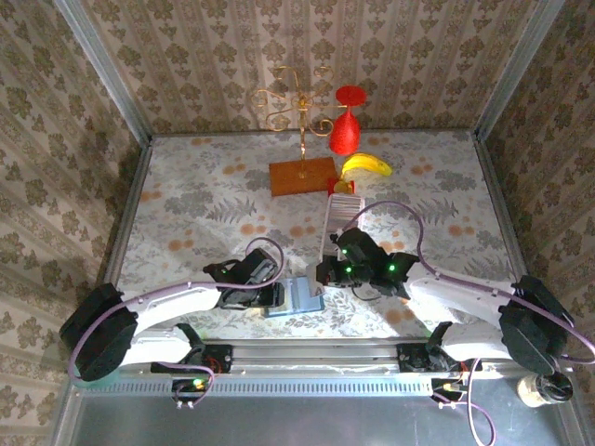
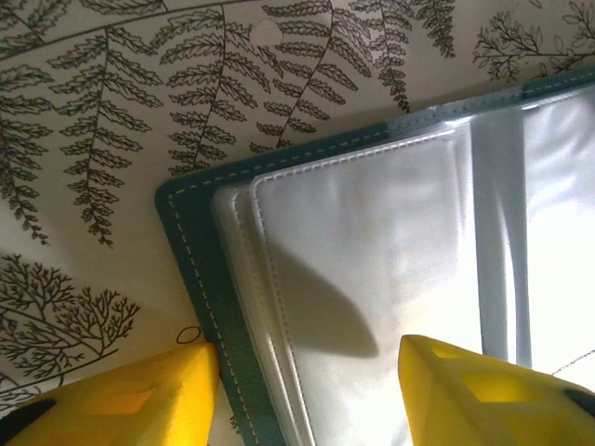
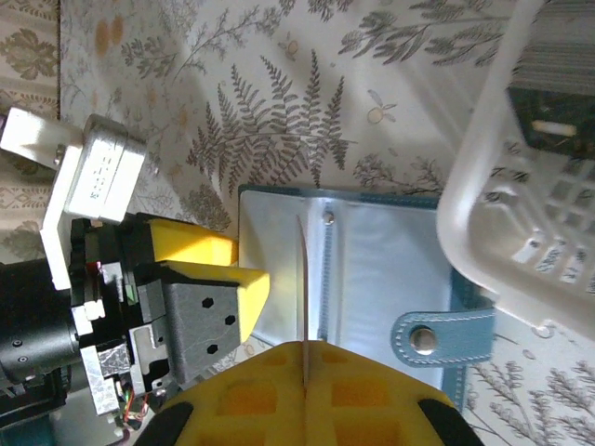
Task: Put the credit cards into the card holder
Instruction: Insert the credit card into the card slot.
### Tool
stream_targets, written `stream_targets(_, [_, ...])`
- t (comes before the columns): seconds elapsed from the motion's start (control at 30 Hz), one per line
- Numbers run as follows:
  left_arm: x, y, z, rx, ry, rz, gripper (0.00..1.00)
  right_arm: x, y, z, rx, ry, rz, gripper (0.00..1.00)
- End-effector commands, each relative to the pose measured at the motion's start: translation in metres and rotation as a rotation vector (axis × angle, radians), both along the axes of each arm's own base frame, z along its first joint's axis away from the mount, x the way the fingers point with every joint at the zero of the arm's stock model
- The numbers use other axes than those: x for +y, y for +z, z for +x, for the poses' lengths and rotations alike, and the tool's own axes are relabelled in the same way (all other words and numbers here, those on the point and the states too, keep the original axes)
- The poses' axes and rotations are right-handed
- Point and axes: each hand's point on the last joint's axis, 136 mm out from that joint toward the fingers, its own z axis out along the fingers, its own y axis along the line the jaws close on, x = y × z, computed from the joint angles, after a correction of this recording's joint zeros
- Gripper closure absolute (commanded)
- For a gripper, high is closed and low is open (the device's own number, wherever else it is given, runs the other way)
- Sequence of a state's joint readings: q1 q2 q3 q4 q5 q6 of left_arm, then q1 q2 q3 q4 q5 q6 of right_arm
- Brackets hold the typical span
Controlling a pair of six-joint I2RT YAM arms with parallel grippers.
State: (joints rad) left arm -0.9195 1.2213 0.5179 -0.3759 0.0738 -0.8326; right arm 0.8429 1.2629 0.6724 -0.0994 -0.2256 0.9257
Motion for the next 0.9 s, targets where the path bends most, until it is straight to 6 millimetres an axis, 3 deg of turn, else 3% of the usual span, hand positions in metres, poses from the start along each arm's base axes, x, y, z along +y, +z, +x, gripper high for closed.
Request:
stream_targets(0.0, [0.007, -0.003, -0.003, 0.005, -0.023, 0.059, 0.49, 0.012, -0.003, -0.003, 0.031, 0.010, 0.040, 1.00])
stream_targets(0.27, [0.015, -0.009, -0.008, 0.016, -0.030, 0.082, 0.56, 0.031, -0.016, -0.003, 0.046, 0.006, 0.071, 1.00])
stream_targets(0.47, [0.016, -0.009, -0.009, 0.018, -0.030, 0.084, 0.61, 0.042, -0.039, -0.006, 0.079, 0.013, 0.049, 1.00])
stream_targets(0.87, [0.016, -0.010, -0.010, 0.024, -0.032, 0.079, 0.65, 0.042, -0.057, 0.003, 0.027, -0.094, 0.065, 1.00])
